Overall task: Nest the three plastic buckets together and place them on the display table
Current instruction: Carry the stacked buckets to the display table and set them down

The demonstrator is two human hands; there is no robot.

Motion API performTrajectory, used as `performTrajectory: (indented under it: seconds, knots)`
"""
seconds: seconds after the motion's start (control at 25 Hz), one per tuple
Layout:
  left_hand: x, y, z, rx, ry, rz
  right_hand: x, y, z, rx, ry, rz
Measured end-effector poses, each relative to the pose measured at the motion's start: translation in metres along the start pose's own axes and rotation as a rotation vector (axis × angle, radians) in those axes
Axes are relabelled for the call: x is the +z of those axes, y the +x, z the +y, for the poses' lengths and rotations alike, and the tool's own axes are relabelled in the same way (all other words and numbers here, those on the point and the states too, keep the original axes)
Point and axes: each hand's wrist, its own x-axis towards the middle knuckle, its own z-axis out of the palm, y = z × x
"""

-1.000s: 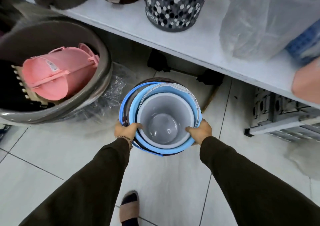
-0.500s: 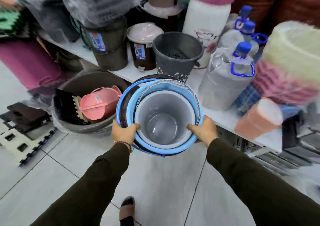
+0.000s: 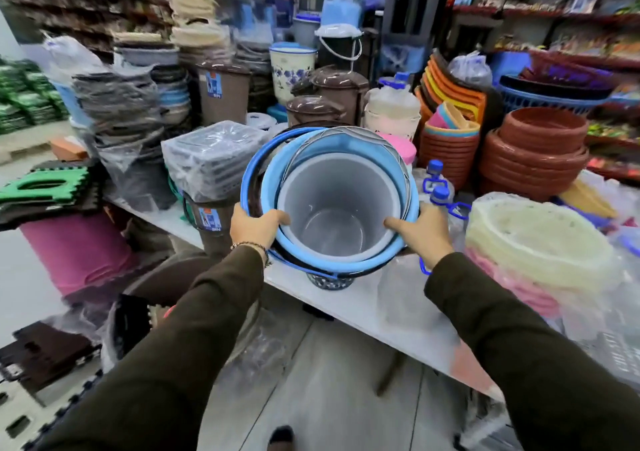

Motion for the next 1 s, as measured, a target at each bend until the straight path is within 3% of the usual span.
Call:
performTrajectory:
  seconds: [0.32, 0.72, 1.0]
  knots:
    - [0.102, 0.161, 0.022, -0.058, 0.098, -0.163, 0.060, 0.148, -0.009, 0.096, -0.121, 0.130]
    - [0.182, 0.288, -0.103, -0.358, 0.467, -0.372, 0.155, 0.234, 0.106, 0.455, -0.293, 0.124]
    - [0.192, 0.316, -0.180, -0.450, 0.687, -0.432, 0.191, 0.241, 0.151, 0.524, -0.387, 0.091]
